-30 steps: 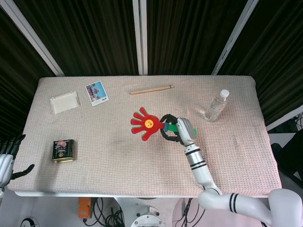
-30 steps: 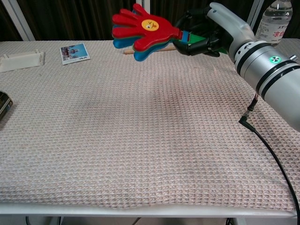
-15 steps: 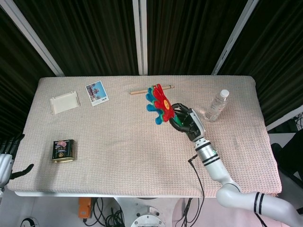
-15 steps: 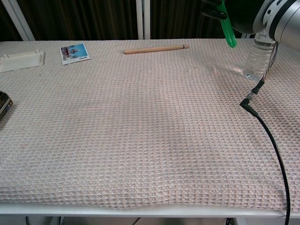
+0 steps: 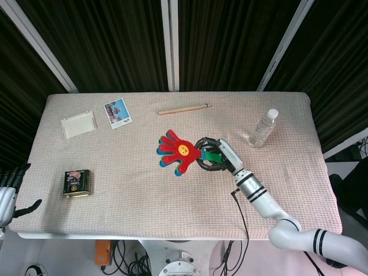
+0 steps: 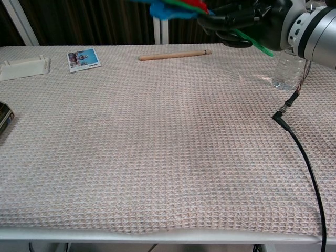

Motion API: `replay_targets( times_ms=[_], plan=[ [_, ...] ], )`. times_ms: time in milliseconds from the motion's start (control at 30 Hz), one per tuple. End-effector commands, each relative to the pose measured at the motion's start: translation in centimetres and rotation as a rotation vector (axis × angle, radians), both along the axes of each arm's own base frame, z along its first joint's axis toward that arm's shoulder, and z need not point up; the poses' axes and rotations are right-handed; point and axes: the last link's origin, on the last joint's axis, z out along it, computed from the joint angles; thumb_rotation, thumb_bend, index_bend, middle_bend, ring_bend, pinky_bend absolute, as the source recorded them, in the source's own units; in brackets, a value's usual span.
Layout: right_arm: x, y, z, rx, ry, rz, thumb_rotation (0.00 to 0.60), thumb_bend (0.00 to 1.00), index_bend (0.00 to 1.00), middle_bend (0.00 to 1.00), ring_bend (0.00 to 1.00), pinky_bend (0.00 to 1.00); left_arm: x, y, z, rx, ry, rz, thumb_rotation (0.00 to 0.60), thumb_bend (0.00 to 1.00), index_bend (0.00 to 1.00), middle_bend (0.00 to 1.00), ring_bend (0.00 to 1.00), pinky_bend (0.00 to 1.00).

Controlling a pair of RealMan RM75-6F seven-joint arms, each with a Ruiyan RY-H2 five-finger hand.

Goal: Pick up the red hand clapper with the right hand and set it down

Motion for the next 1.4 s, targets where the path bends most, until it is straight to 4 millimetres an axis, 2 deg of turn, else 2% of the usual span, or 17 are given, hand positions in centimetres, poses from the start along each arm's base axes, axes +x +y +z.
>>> replay_targets(
  times_ms=[33,100,200,433,533,700,800,900,1100,1267,1400],
  plan=[
    [-1.5,0.3,-1.8,-0.269,0.880,0.315,0.600,0.48,0.88,0.83,0.90,0.99,0.0,0.0,0.0,0.000,0.000,0.000,0.600,0.18,0.04,0.00,0.00,0.01],
    [-1.2,0.4,-1.5,-0.248,0.919,0.305,0.600,0.48,0.89,0.84,0.90,0.99,0.0,0.0,0.0,0.000,0.000,0.000,0.600,0.18,0.04,0.00,0.00,0.01],
    [-0.3,0.3,-0.8,-0.242,0.866,0.256,0.600,0.48,0.89,0.85,0.90,0.99,0.1,0.0,0.0,-0.001,0.000,-0.003,0.600,0.18,0.04,0.00,0.00,0.01],
    [1.0,0.1,2.0,-0.319,0.578,0.154,0.600,0.48,0.89,0.85,0.90,0.99,0.1,0.1,0.0,0.005,0.001,-0.007,0.600,0.18,0.04,0.00,0.00,0.01],
    [1.5,0.4,3.3,-0.294,0.306,0.102,0.600,0.48,0.88,0.85,0.90,0.99,0.1,0.1,-0.1,0.003,0.000,-0.006,0.600,0.18,0.04,0.00,0.00,0.01],
    [1.3,0.7,5.4,-0.058,-0.376,-0.089,0.600,0.47,0.88,0.84,0.90,0.99,0.1,0.1,-0.1,0.004,-0.002,-0.008,0.600,0.18,0.04,0.00,0.00,0.01],
    [0.4,0.2,6.2,0.104,-0.663,-0.213,0.600,0.47,0.88,0.84,0.90,0.99,0.1,0.1,-0.1,0.005,-0.003,-0.008,0.600,0.18,0.04,0.00,0.00,0.01],
    [-0.8,-0.7,6.7,0.210,-0.819,-0.312,0.600,0.47,0.88,0.84,0.90,0.99,0.1,0.1,0.0,0.006,-0.003,-0.009,0.600,0.18,0.04,0.00,0.00,0.01],
    [-2.5,-1.9,5.9,0.275,-0.849,-0.389,0.600,0.48,0.88,0.84,0.90,0.99,0.1,0.2,-0.1,0.004,-0.005,-0.006,0.600,0.18,0.04,0.00,0.00,0.01],
    [-2.4,-1.7,4.7,0.303,-0.798,-0.365,0.600,0.48,0.88,0.84,0.90,0.99,0.1,0.2,-0.1,0.005,-0.006,-0.007,0.600,0.18,0.04,0.00,0.00,0.01],
    [-2.0,-1.5,3.6,0.257,-0.623,-0.264,0.600,0.48,0.88,0.84,0.90,0.99,0.0,0.2,-0.1,0.003,-0.007,-0.003,0.600,0.18,0.04,0.00,0.00,0.01]
  ],
)
